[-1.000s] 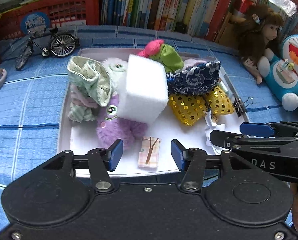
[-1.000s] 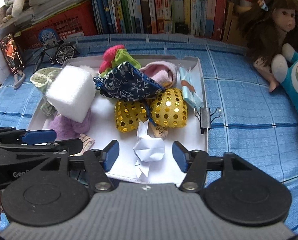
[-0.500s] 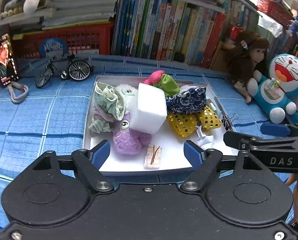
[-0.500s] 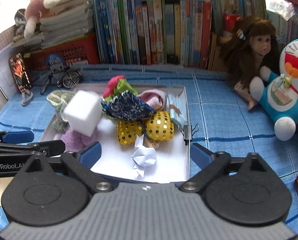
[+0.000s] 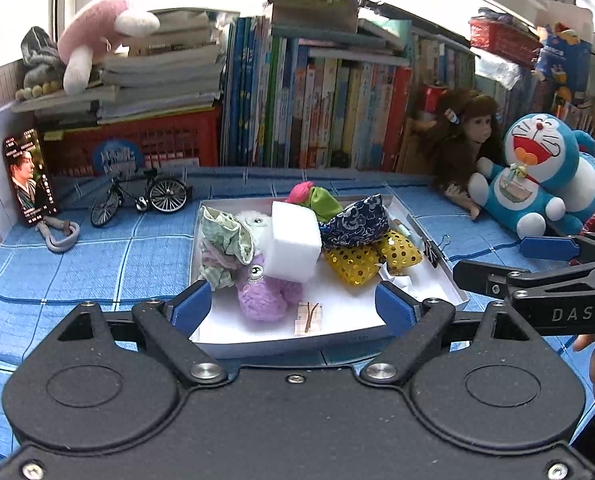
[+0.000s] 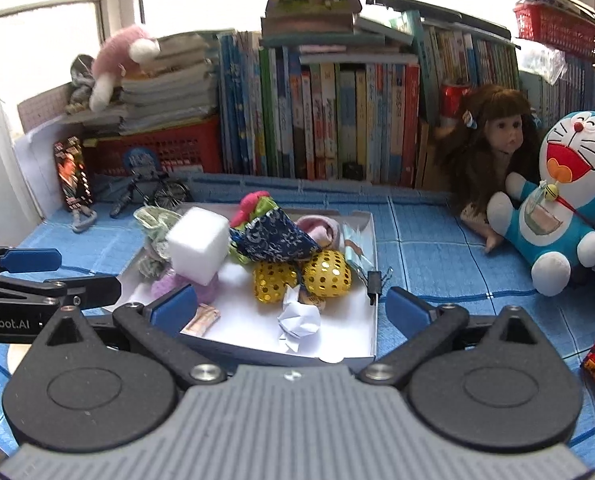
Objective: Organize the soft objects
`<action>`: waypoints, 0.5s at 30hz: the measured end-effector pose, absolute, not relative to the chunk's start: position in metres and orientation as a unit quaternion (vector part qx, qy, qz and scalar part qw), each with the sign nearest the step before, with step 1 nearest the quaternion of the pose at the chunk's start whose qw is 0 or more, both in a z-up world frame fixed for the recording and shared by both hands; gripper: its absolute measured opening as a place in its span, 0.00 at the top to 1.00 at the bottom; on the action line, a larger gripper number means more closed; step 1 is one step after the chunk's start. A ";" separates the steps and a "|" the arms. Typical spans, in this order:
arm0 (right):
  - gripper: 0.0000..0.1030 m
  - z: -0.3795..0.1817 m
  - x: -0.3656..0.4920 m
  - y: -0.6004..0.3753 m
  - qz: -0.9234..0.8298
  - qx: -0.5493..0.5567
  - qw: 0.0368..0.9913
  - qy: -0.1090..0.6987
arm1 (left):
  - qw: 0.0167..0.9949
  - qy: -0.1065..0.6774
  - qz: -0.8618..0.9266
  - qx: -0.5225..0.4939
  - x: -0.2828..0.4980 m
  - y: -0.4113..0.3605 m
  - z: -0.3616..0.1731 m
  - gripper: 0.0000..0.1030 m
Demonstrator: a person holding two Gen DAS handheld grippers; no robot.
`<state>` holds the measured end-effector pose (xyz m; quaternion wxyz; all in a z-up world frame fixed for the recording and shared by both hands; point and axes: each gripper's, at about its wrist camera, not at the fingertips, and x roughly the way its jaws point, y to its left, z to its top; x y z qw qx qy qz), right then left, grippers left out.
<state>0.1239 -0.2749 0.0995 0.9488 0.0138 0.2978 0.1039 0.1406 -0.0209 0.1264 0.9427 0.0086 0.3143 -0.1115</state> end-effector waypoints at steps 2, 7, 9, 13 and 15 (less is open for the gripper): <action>0.00 0.098 0.115 -0.277 0.111 0.018 0.953 0.280 | 0.945 0.305 -0.113 0.009 0.133 -0.018 0.126 0.13; 0.00 0.096 0.098 -0.277 0.115 0.012 0.959 0.259 | 0.950 0.289 -0.120 0.006 0.115 -0.016 0.120 0.11; 0.00 0.095 0.091 -0.277 0.114 0.005 0.962 0.248 | 0.951 0.283 -0.121 0.004 0.107 -0.015 0.117 0.08; 0.00 0.093 0.074 -0.276 0.110 -0.010 0.970 0.219 | 0.954 0.271 -0.125 0.007 0.092 -0.014 0.113 0.08; 0.00 0.092 0.067 -0.275 0.107 -0.016 0.973 0.206 | 0.955 0.267 -0.128 0.009 0.086 -0.013 0.111 0.07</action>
